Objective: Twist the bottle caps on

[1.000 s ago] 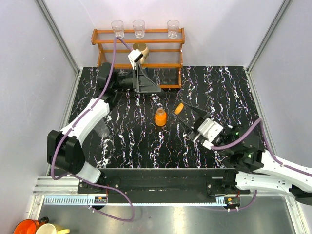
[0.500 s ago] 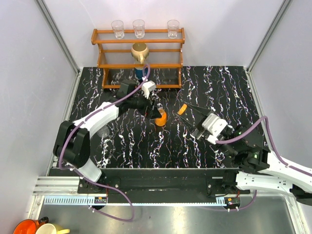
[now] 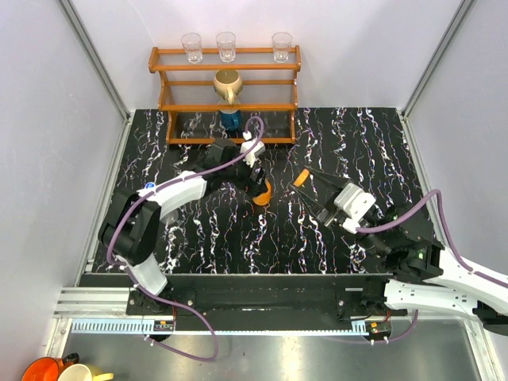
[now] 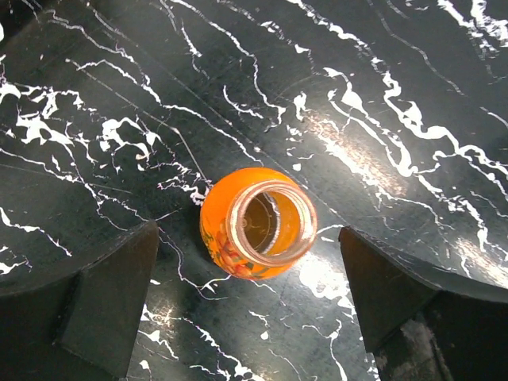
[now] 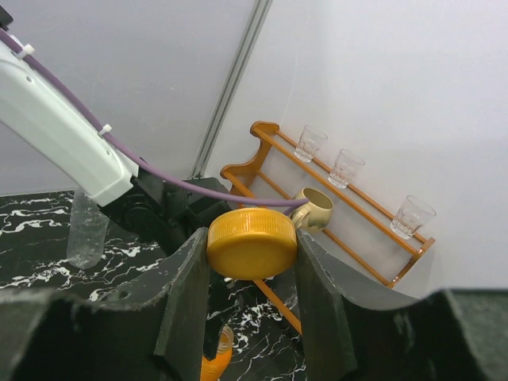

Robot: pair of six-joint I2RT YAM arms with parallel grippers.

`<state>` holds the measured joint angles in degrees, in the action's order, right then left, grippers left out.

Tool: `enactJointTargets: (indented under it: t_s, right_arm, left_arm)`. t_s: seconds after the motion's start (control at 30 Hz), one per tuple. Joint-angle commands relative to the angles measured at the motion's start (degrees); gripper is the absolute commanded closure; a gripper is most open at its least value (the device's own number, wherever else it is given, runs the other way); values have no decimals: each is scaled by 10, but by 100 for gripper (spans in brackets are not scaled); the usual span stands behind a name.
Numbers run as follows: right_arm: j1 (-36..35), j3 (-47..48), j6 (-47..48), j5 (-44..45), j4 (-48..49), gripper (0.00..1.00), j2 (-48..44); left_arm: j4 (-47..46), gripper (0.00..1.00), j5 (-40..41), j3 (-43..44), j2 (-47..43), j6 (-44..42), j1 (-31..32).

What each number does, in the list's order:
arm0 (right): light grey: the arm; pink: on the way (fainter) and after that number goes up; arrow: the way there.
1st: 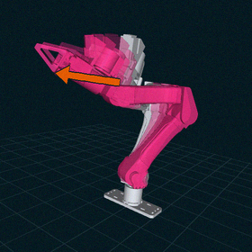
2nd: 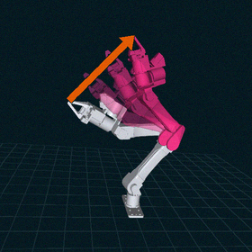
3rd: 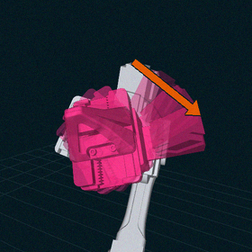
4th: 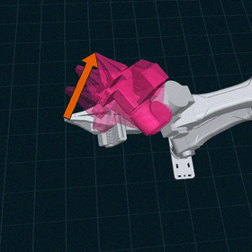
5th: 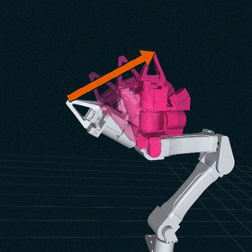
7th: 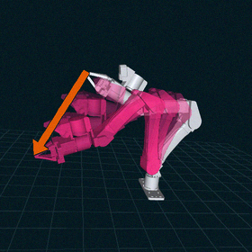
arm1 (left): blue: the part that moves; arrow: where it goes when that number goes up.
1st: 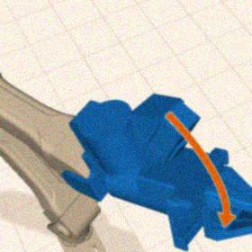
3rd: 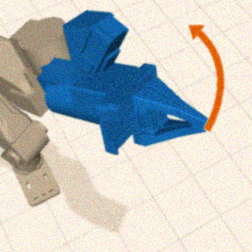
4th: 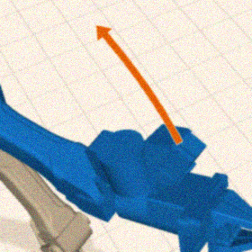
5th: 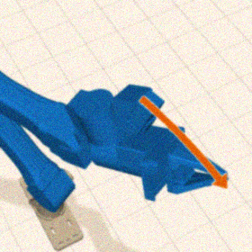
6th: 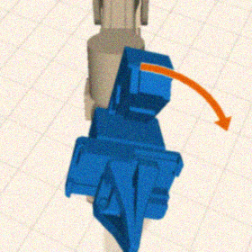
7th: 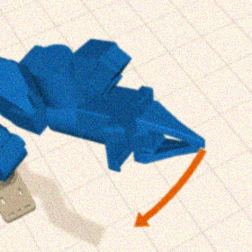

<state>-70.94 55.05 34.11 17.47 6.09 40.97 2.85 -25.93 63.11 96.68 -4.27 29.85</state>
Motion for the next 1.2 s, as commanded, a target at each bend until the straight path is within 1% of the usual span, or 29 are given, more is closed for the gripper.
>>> enactJointTargets:
  t_s: [0.0, 0.13, 0.23, 0.27, 0.47, 0.5, 0.53, 0.7, 0.73, 0.8, 0.9, 0.93, 0.97, 1.0, 1.03, 1.1, 1.13, 1.17]
  right_arm:
    - [-6, 10, -10, 22, 4, 55, -12]
    - [-6, 6, -11, 27, 5, 55, -17]
    - [-6, 3, -17, 29, 3, 55, -19]
    - [-7, 3, -19, 29, 2, 55, -19]
    - [-6, 1, -31, 34, -7, 55, -25]
    - [-6, 1, -33, 34, -10, 55, -25]
    - [-6, 1, -33, 34, -11, 56, -25]
    - [-6, 7, -40, 38, -20, 56, -27]
    - [-6, 8, -40, 39, -22, 56, -28]
    - [-6, 9, -42, 41, -25, 57, -30]
    - [-6, 9, -46, 44, -27, 57, -34]
    - [-6, 9, -48, 45, -28, 57, -34]
    - [-6, 11, -52, 45, -30, 57, -34]
    - [-6, 12, -54, 45, -32, 57, -34]
    - [-6, 12, -57, 45, -31, 57, -34]
    - [-6, 12, -62, 46, -32, 57, -34]
    - [-6, 12, -64, 46, -31, 57, -36]
    - [-6, 13, -65, 48, -32, 57, -34]
  left_arm:
    - [-49, 1, 35, 21, 19, -3, 7]
    - [-58, 1, 30, 25, 32, 0, 11]
    - [-60, 12, 26, 35, 42, 6, 12]
    - [-62, 21, 27, 37, 46, 6, 14]
    - [-59, 35, 36, 53, 54, 7, 26]
    - [-58, 41, 38, 54, 54, 4, 28]
    - [-54, 44, 40, 56, 55, -1, 29]
    - [-10, 54, 68, 76, 62, -20, 43]
    - [-5, 58, 74, 76, 61, -24, 46]
    - [9, 61, 81, 76, 60, -27, 51]
    - [23, 70, 102, 75, 53, -40, 62]
    - [52, 77, 117, 82, 54, -56, 72]
    - [71, 80, 133, 106, 55, -65, 80]
    - [96, 82, 148, 122, 60, -91, 91]
    - [150, 83, 169, 140, 64, -100, 107]
    - [218, 85, 179, 205, 97, -123, 128]
    - [280, 85, 176, 226, 111, -130, 145]
    - [308, 87, 174, 263, 141, -137, 155]
